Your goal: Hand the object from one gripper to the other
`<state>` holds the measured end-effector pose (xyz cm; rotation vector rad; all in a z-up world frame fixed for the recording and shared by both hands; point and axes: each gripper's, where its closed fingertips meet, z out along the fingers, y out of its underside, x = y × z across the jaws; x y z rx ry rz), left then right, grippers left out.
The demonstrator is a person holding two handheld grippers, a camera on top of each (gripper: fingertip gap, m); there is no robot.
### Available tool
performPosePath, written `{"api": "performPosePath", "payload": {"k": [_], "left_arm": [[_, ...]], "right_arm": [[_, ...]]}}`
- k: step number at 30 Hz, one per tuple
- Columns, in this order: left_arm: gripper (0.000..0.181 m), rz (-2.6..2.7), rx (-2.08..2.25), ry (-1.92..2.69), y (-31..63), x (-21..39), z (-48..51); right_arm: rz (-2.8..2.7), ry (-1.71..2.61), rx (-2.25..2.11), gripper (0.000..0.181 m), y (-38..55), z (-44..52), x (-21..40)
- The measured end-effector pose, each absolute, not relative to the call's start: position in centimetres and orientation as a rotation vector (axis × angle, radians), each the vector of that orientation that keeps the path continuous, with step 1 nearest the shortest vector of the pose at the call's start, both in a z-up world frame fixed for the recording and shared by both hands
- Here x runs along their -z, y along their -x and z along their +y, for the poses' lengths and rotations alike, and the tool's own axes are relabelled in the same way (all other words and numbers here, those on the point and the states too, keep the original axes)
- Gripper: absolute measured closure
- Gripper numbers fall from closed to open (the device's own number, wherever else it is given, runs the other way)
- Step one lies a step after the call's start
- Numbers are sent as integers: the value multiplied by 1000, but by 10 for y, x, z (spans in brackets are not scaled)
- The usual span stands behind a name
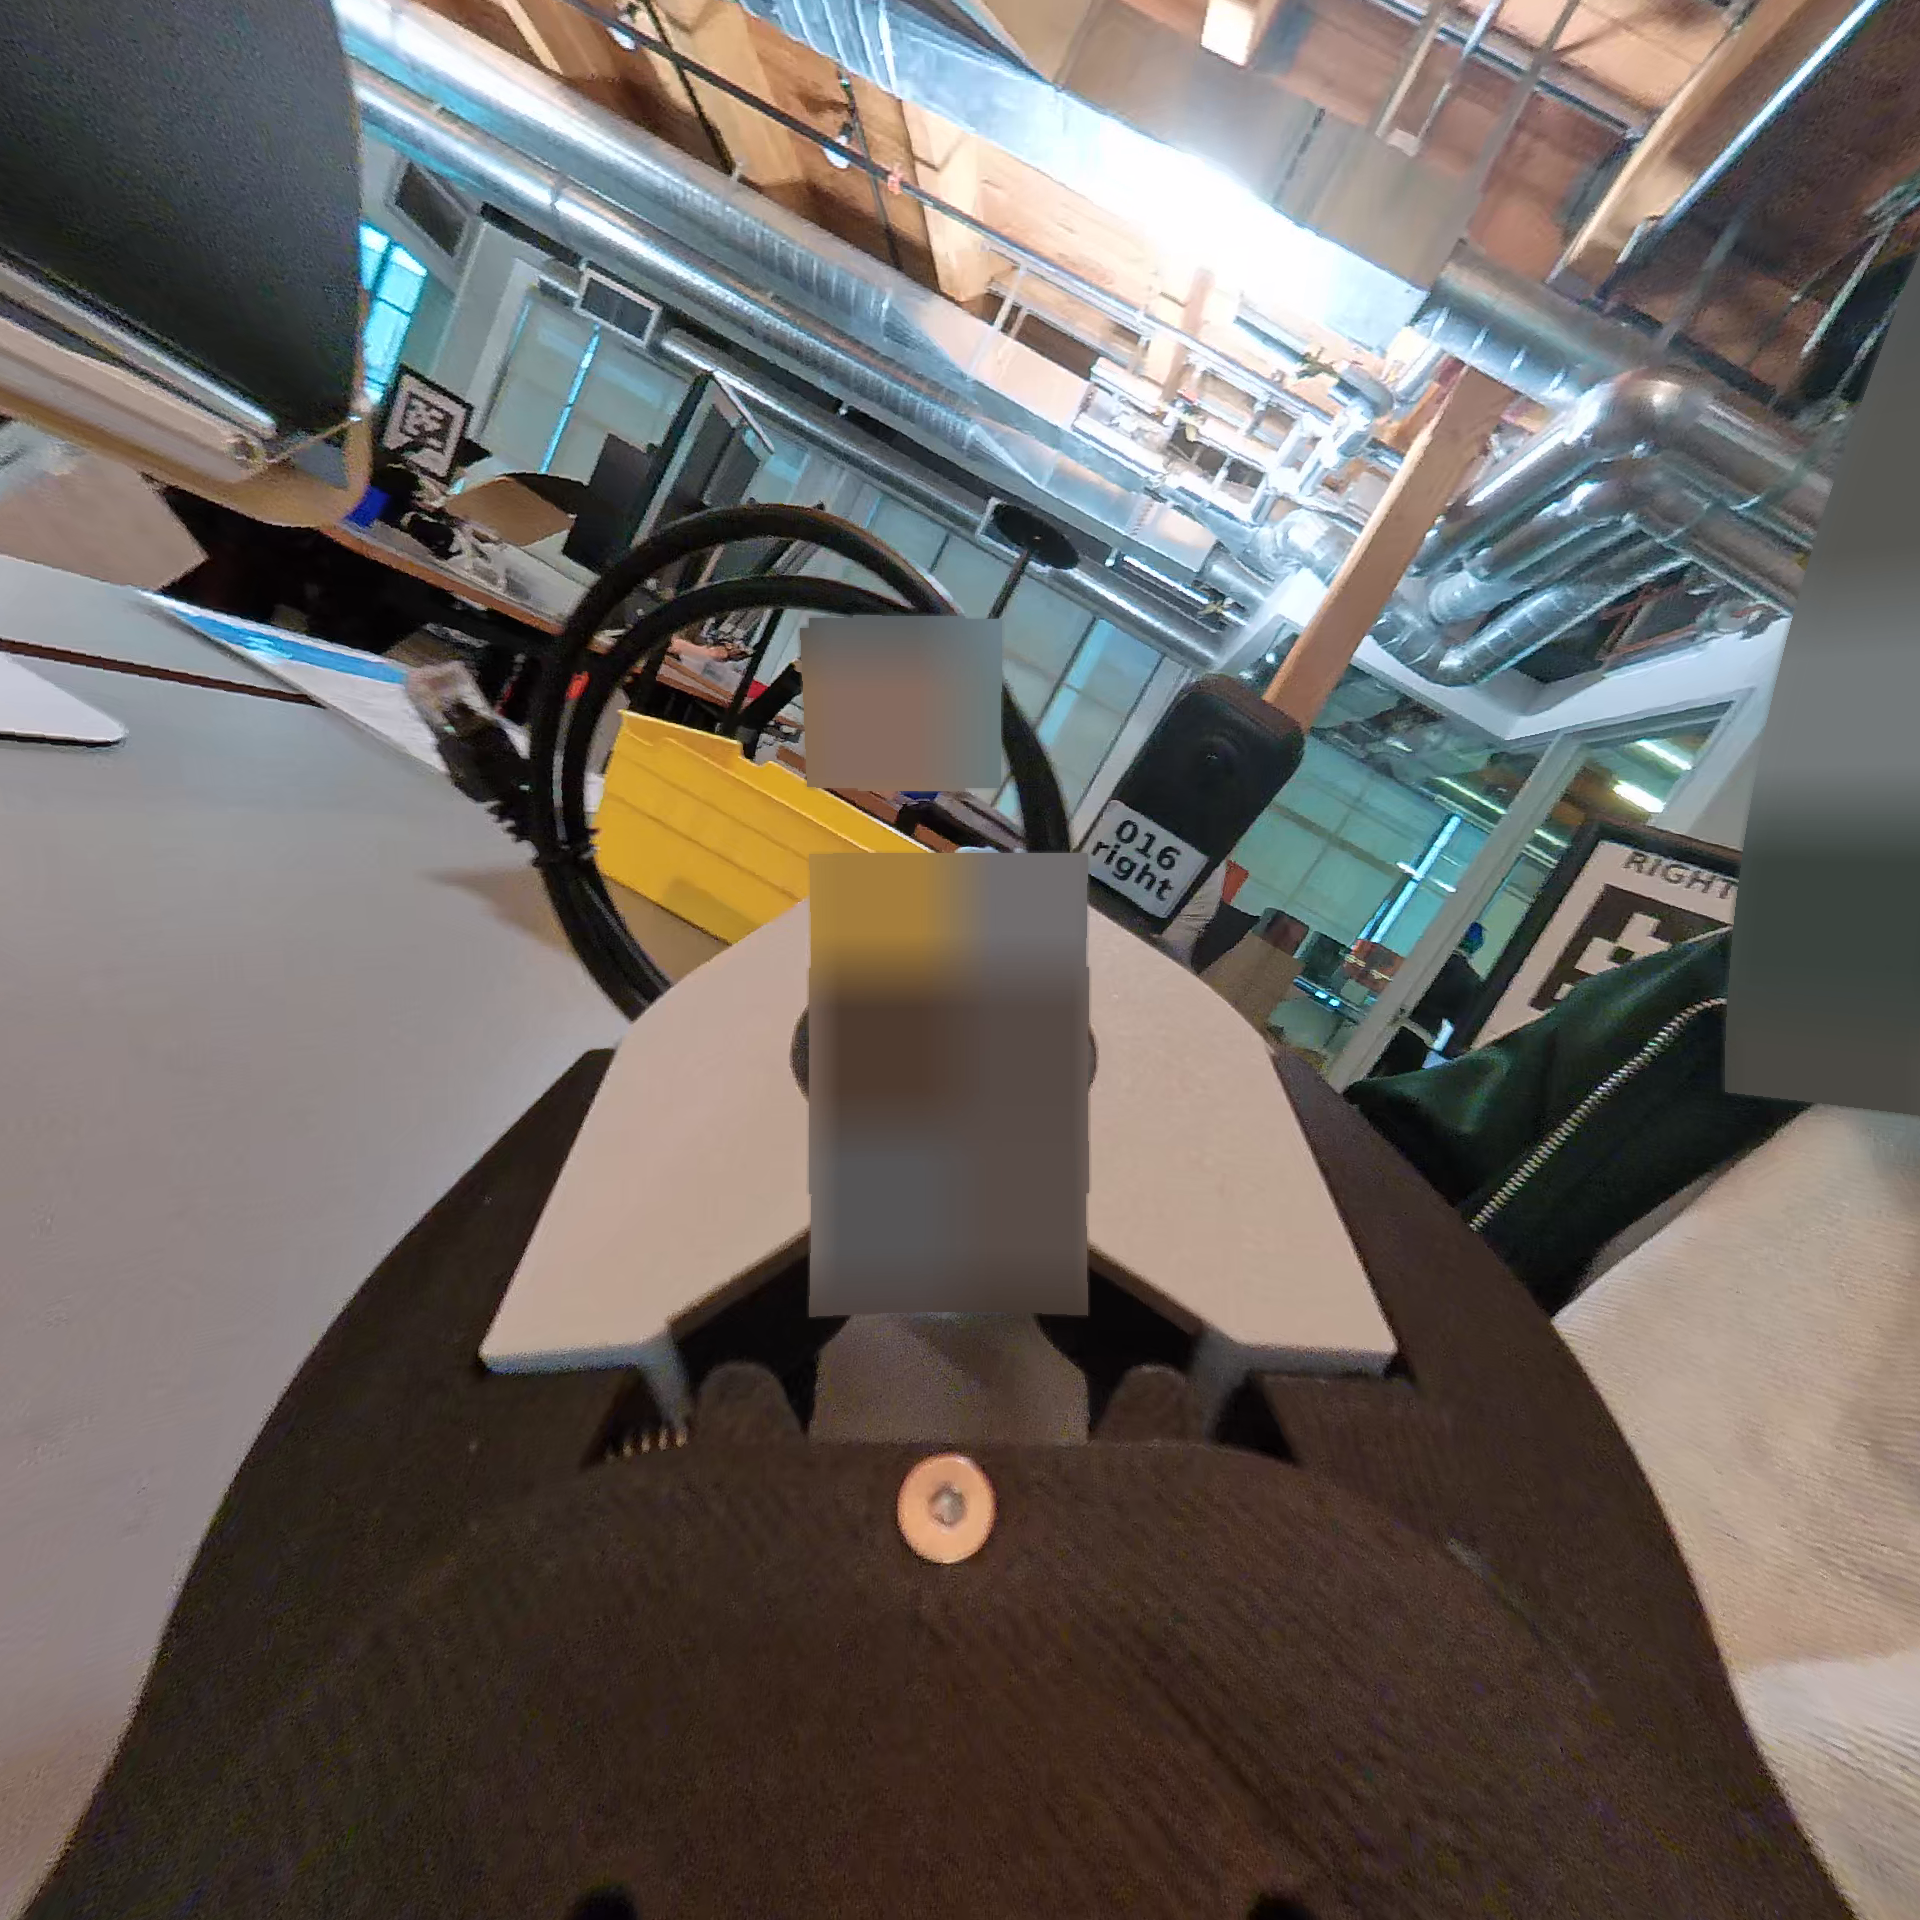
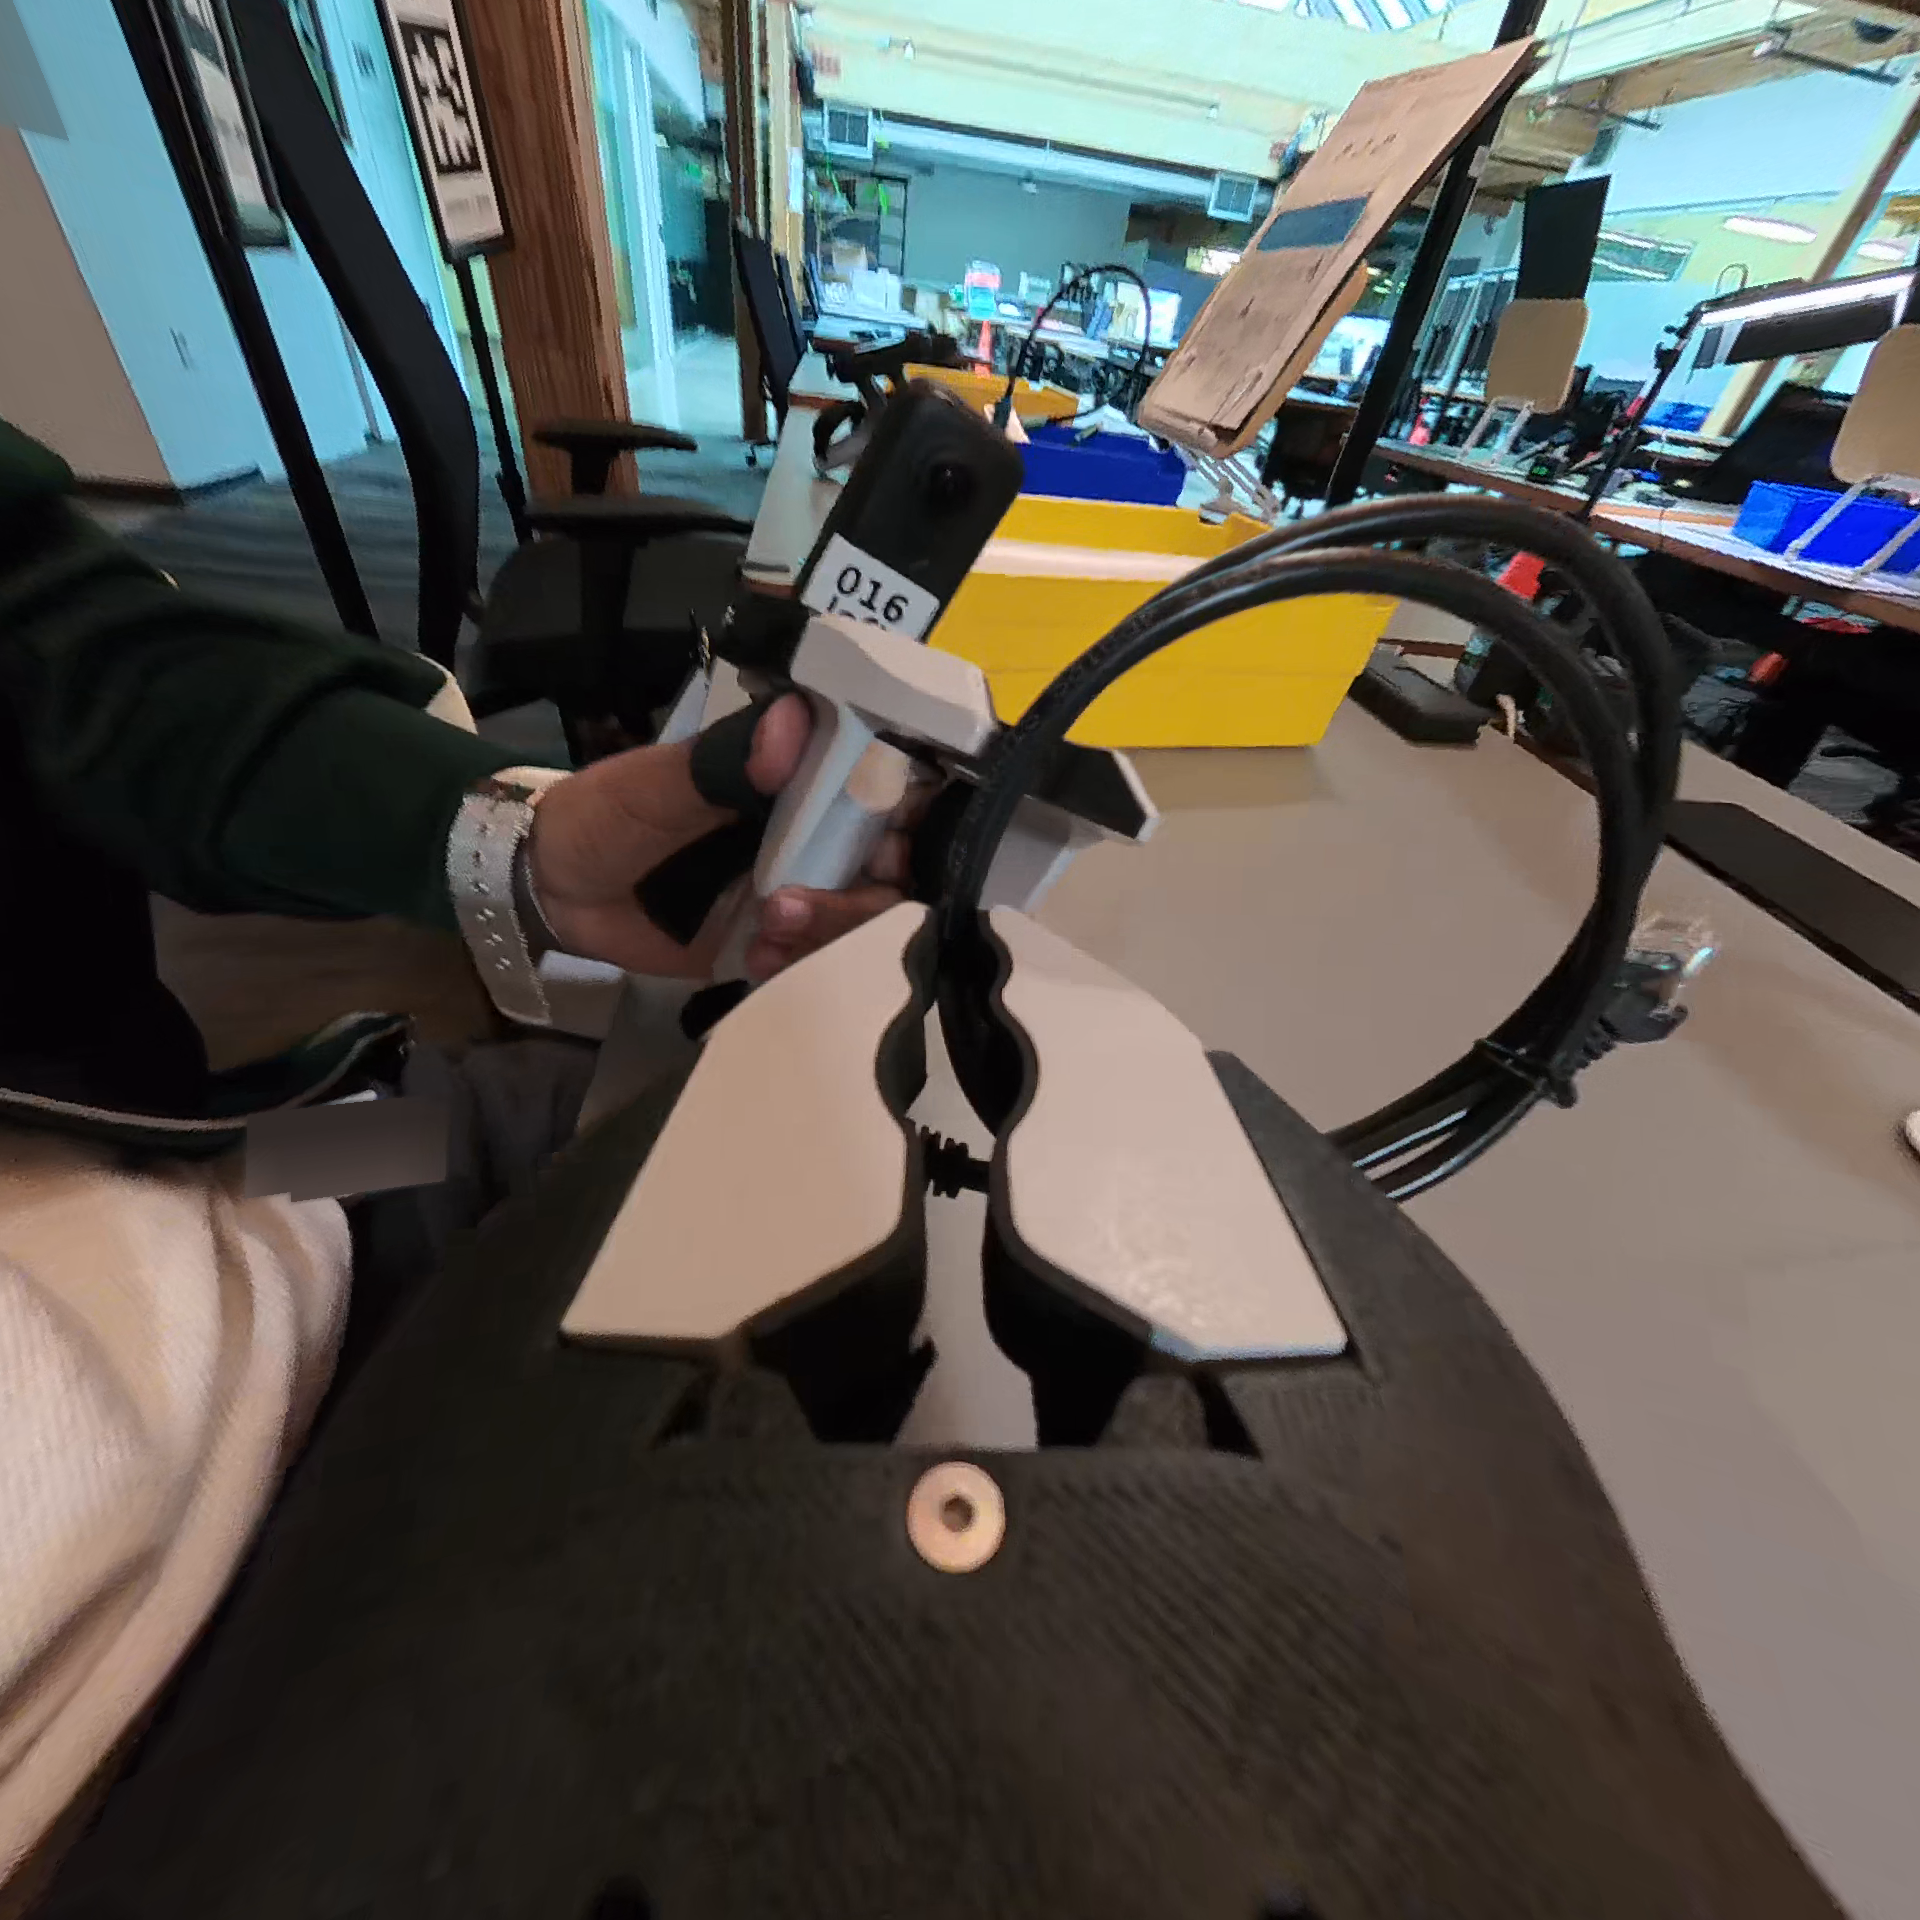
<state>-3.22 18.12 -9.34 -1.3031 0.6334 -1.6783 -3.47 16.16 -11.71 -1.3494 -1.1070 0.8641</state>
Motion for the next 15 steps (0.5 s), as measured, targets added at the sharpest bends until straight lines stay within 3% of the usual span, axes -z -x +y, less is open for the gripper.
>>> {"api": "performPosePath", "payload": {"k": [10, 15], "left_arm": [[136, 581, 1423, 1516, 51, 128, 224], [126, 545, 1570, 1527, 42, 131, 219]], "right_arm": [[-1195, 1268, -1077, 176, 58, 125, 115], [-1258, 1199, -1088, 176, 72, 104, 114]]}}
